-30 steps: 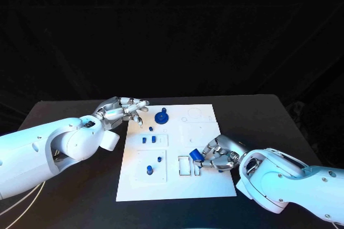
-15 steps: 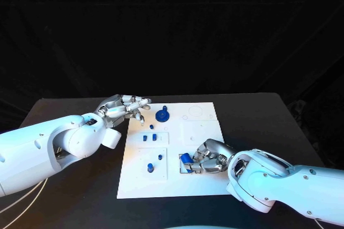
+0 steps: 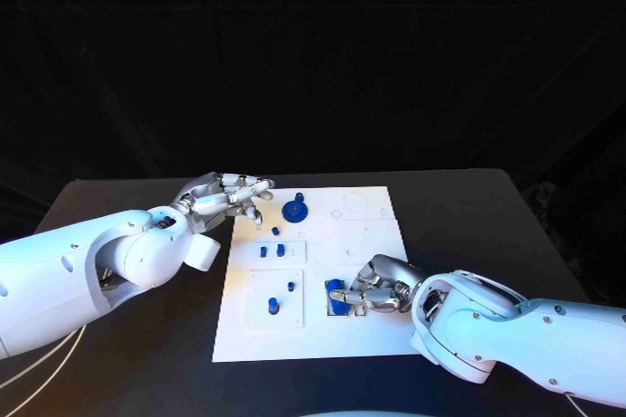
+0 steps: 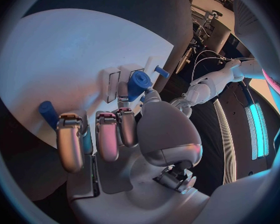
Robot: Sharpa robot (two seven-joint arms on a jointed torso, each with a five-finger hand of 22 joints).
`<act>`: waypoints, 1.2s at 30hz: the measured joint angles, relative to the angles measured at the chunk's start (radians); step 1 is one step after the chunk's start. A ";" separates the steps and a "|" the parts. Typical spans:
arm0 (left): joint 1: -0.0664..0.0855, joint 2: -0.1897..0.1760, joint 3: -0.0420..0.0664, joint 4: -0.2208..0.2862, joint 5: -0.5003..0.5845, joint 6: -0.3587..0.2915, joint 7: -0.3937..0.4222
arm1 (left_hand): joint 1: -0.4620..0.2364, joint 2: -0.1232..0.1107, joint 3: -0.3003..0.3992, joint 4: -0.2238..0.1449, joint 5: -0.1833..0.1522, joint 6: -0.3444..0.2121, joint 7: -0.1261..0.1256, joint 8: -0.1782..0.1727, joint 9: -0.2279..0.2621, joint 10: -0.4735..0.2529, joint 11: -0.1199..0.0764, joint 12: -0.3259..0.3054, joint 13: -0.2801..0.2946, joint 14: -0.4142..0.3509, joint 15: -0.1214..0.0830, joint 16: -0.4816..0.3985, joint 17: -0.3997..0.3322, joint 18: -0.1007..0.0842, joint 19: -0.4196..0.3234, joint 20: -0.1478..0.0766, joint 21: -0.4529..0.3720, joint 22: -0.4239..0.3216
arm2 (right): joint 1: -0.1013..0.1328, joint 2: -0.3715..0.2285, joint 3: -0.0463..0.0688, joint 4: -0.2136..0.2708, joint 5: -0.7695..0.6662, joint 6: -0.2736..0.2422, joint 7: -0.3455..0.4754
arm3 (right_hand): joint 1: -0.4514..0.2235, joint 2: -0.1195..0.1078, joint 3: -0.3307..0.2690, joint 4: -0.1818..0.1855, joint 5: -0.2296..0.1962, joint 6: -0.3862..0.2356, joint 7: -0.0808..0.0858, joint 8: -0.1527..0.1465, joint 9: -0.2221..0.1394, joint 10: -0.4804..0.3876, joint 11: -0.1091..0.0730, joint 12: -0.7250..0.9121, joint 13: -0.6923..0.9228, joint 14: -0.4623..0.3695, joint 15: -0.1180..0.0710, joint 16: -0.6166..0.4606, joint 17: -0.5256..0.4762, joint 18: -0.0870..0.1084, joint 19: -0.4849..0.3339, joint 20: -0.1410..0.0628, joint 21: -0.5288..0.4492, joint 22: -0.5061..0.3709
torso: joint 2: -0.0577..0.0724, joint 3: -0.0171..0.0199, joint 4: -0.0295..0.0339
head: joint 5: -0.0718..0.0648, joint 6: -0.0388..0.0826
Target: Assemble the parts on the task board
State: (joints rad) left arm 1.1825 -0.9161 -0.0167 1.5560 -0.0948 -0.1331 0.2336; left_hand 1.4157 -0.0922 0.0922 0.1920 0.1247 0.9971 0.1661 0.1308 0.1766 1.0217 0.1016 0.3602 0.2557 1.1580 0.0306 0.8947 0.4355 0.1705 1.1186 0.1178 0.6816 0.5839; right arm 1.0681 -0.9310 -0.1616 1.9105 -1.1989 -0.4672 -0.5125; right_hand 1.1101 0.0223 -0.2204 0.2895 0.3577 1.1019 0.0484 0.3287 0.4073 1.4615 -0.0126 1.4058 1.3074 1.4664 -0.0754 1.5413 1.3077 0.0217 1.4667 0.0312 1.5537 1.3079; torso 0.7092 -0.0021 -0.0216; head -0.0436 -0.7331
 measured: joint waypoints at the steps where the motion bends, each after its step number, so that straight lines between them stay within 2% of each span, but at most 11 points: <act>1: 0.000 0.000 0.000 0.000 0.000 0.000 0.000 | 0.000 0.000 0.000 0.000 0.000 0.000 0.000 0.000 0.000 0.000 0.000 0.000 0.000 0.000 0.000 0.000 0.000 0.000 0.000 0.000 0.000 0.000 | 0.000 0.001 0.000 -0.002 0.000 0.003 -0.001 | -0.016 0.003 -0.010 0.000 -0.043 -0.002 0.002 0.000 0.003 -0.002 -0.002 -0.003 0.000 0.000 0.000 0.000 0.000 0.000 0.001 -0.001 0.000 0.000 | 0.000 0.0000 0.0000 | 0.001 0.000; 6: 0.000 -0.001 0.000 -0.001 0.000 0.000 0.000 | 0.000 0.000 0.000 0.000 0.000 0.000 0.000 0.000 0.000 0.000 0.000 0.000 0.000 0.000 0.000 0.000 0.000 0.000 0.000 0.000 0.000 0.000 | -0.001 0.003 0.000 -0.005 0.000 0.011 -0.004 | -0.073 -0.003 -0.037 0.003 -0.190 -0.011 0.003 0.006 0.013 -0.003 -0.003 -0.008 0.000 0.000 0.000 0.000 0.000 0.000 0.001 -0.001 -0.005 0.000 | 0.000 0.0000 -0.0002 | 0.003 0.001; 10: 0.000 -0.001 0.000 -0.001 0.000 0.000 -0.001 | 0.000 0.000 0.000 0.000 0.000 0.000 0.000 0.000 0.000 0.000 0.000 0.000 0.000 0.000 0.000 0.000 0.000 0.000 0.000 0.000 0.000 0.000 | -0.001 0.003 0.000 -0.006 -0.004 0.013 -0.006 | -0.082 -0.011 -0.038 0.003 -0.224 -0.011 0.003 0.008 0.017 -0.003 -0.003 -0.014 0.000 0.000 0.000 0.000 0.000 0.000 0.001 -0.001 -0.005 0.000 | 0.000 0.0000 -0.0007 | 0.003 0.001; 14: 0.000 -0.001 0.000 -0.001 0.000 0.001 -0.001 | 0.000 0.000 0.000 0.000 0.000 0.000 0.000 0.000 -0.001 0.000 0.000 0.000 0.000 0.000 0.000 0.000 0.000 0.000 0.000 0.000 0.000 0.000 | -0.001 -0.002 0.000 -0.002 -0.011 0.013 -0.007 | -0.082 -0.011 -0.038 0.003 -0.216 -0.013 0.006 0.008 0.020 -0.003 -0.003 -0.014 0.000 0.000 0.000 0.000 0.000 0.000 0.001 -0.001 -0.005 0.000 | 0.000 0.0003 -0.0010 | 0.003 0.002; 16: 0.000 -0.001 0.000 -0.001 0.000 0.001 -0.001 | 0.000 0.000 0.000 0.000 0.000 0.000 0.000 0.000 -0.001 0.000 0.000 0.000 0.000 0.000 0.000 0.000 0.000 0.000 0.000 0.000 0.000 0.000 | -0.001 -0.007 0.000 0.004 -0.015 0.012 -0.007 | -0.080 -0.009 -0.033 -0.002 -0.191 -0.014 0.007 0.012 0.023 -0.003 -0.003 -0.014 0.000 0.000 0.000 0.000 0.000 0.000 0.001 -0.001 -0.005 0.000 | 0.000 0.0007 -0.0011 | 0.003 0.002; 17: 0.000 -0.001 0.000 -0.001 0.000 0.001 -0.001 | 0.000 0.000 0.000 0.000 0.000 0.000 0.000 0.000 -0.001 0.000 0.000 0.000 0.000 0.000 0.000 0.000 0.000 0.000 0.000 0.000 0.000 0.000 | -0.001 -0.010 0.000 0.007 -0.017 0.012 -0.006 | -0.071 0.000 -0.032 -0.003 -0.177 -0.014 0.007 0.015 0.025 -0.003 -0.003 -0.014 0.000 0.000 0.000 0.000 0.000 0.000 0.001 -0.001 -0.005 0.000 | 0.000 0.0007 -0.0011 | 0.003 0.002; 20: 0.000 -0.002 0.000 -0.001 0.000 0.001 -0.002 | 0.000 0.000 0.000 0.000 0.000 0.000 0.000 0.000 -0.001 0.000 0.000 0.000 0.000 0.000 0.000 0.000 0.000 0.000 0.000 0.000 0.000 0.000 | -0.001 -0.023 0.000 0.021 -0.023 0.010 -0.004 | -0.038 0.001 -0.029 -0.006 -0.142 -0.015 0.007 0.023 0.030 -0.003 -0.003 -0.014 0.000 0.000 0.000 0.000 0.000 0.000 0.001 -0.001 -0.005 0.000 | -0.001 0.0006 -0.0012 | 0.003 0.002; 25: 0.000 -0.003 0.000 -0.001 0.000 0.002 -0.003 | 0.000 0.000 0.000 0.000 0.000 0.000 0.000 0.000 -0.001 0.000 0.000 0.000 0.000 0.000 0.000 0.000 0.000 0.000 0.000 0.000 0.000 0.000 | -0.001 -0.038 0.000 0.040 -0.030 0.009 0.002 | -0.011 0.005 -0.025 -0.010 -0.129 -0.014 0.007 0.031 0.038 0.003 -0.008 -0.008 0.001 0.000 -0.007 0.000 0.000 0.000 0.001 -0.001 -0.005 0.000 | -0.001 0.0007 -0.0013 | 0.003 0.001; 28: 0.000 -0.003 0.000 -0.001 0.000 0.002 -0.003 | 0.000 0.000 0.000 0.000 0.000 0.000 0.000 0.000 -0.001 0.000 0.000 0.000 0.000 0.000 0.000 0.000 0.000 0.000 0.000 0.000 0.000 0.000 | -0.001 -0.048 0.000 0.047 -0.032 0.007 0.007 | -0.001 0.003 -0.025 -0.010 -0.125 -0.018 -0.001 0.031 0.039 0.003 -0.008 -0.008 0.001 0.000 -0.007 0.000 0.000 0.000 0.001 -0.001 -0.005 0.000 | -0.001 0.0007 -0.0014 | 0.003 0.001; 31: 0.000 -0.003 0.000 -0.002 0.000 0.003 -0.003 | 0.000 0.000 -0.002 0.002 0.000 0.000 0.000 0.000 -0.001 0.000 0.000 0.000 0.000 0.000 0.000 0.000 0.000 0.000 0.000 0.000 0.000 0.000 | -0.001 -0.059 0.000 0.055 -0.034 0.005 0.013 | 0.007 0.009 -0.025 -0.010 -0.116 -0.029 0.004 0.031 0.039 0.003 -0.008 -0.008 0.002 0.000 -0.007 0.000 0.000 0.000 0.001 -0.001 -0.005 0.000 | -0.001 0.0006 -0.0012 | 0.000 0.001; 36: 0.000 -0.004 0.000 -0.002 0.000 0.003 -0.005 | 0.009 0.009 -0.006 0.000 0.000 0.000 0.000 0.000 -0.001 -0.004 0.004 0.004 0.001 0.000 0.000 0.000 -0.001 0.000 0.000 0.000 -0.004 -0.001 | -0.001 -0.077 0.000 0.065 -0.034 0.004 0.020 | 0.065 0.017 -0.015 -0.020 -0.075 -0.029 0.004 0.031 0.043 0.003 -0.008 -0.007 0.003 0.000 -0.007 0.000 0.000 0.000 0.001 -0.001 -0.005 0.000 | 0.000 0.0000 -0.0009 | -0.001 0.000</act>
State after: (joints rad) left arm 1.1825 -0.9199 -0.0170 1.5536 -0.0947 -0.1297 0.2287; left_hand 1.4249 -0.0830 0.0866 0.1917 0.1247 0.9971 0.1662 0.1308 0.1758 1.0182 0.1052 0.3641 0.2563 1.1580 0.0306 0.8947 0.4345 0.1705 1.1186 0.1178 0.6773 0.5830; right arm 1.0671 -1.0076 -0.1620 1.9750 -1.2327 -0.4631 -0.4929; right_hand 1.1747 0.0391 -0.2356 0.2692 0.2827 1.0724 0.0525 0.3595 0.4499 1.4640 -0.0208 1.3984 1.3100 1.4665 -0.0825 1.5412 1.3074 0.0218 1.4680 0.0299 1.5489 1.3075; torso 0.7087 -0.0021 -0.0224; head -0.0447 -0.7328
